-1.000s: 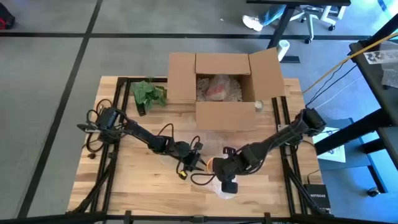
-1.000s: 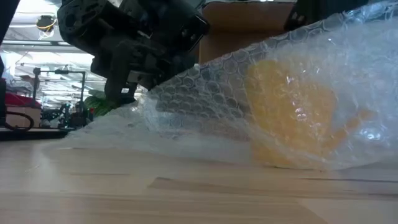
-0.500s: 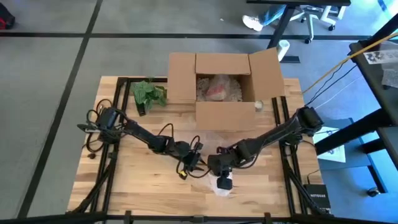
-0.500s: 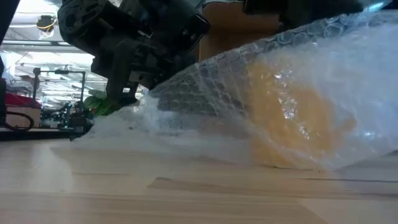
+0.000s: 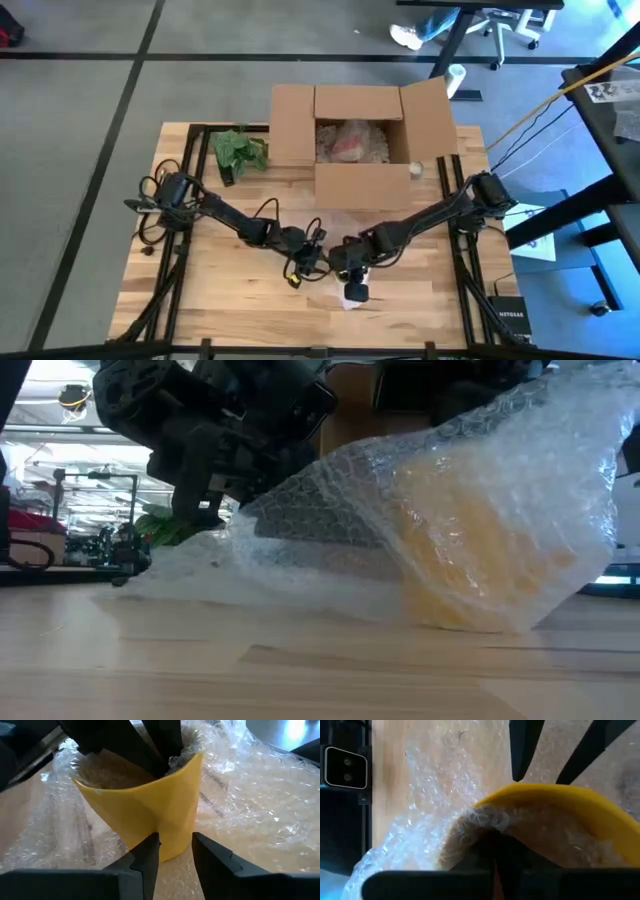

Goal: Wrap mug
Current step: Wrap the yellow mug with the bubble wrap

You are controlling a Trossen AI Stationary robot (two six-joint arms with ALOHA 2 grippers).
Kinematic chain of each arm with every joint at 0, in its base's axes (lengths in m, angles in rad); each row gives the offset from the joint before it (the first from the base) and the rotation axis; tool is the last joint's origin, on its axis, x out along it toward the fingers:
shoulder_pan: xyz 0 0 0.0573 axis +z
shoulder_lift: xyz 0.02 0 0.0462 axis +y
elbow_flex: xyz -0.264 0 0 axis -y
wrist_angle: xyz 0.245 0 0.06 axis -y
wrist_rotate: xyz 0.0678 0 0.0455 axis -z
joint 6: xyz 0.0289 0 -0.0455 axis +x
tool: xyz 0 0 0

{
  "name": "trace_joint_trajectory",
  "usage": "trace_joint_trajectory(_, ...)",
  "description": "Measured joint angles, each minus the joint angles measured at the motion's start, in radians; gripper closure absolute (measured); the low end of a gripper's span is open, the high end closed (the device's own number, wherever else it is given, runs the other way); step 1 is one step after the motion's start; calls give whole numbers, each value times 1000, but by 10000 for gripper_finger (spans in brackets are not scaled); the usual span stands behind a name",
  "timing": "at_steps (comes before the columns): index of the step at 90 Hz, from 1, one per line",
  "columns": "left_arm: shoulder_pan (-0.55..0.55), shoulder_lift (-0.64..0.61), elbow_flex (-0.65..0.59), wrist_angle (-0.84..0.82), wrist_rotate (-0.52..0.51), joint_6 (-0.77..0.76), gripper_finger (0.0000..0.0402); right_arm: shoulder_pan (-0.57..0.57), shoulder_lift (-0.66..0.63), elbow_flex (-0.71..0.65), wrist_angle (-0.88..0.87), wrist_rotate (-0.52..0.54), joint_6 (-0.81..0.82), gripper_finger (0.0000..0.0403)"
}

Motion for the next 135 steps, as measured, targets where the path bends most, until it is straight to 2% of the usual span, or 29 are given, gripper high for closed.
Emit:
trace_joint_trajectory(13,0,0,0,-1,0,0,302,0,-26,65,-103,79,-17,403)
trace_joint_trajectory(30,0,0,1,-7,0,0,302,2,-50,152,-215,124,-29,403)
trace_joint_trajectory(56,0,0,1,-27,0,-1,302,63,-65,243,-324,191,-7,403)
trace_joint_trajectory(72,0,0,1,-27,1,-6,302,90,-67,251,-380,155,35,403)
trace_joint_trajectory(95,0,0,1,-20,0,-5,302,135,-67,245,-359,101,78,403)
trace_joint_trajectory(120,0,0,1,-17,1,-5,302,96,-66,151,-247,98,52,403)
trace_joint_trajectory(135,-2,0,1,-19,0,9,302,65,-66,77,-137,18,21,403)
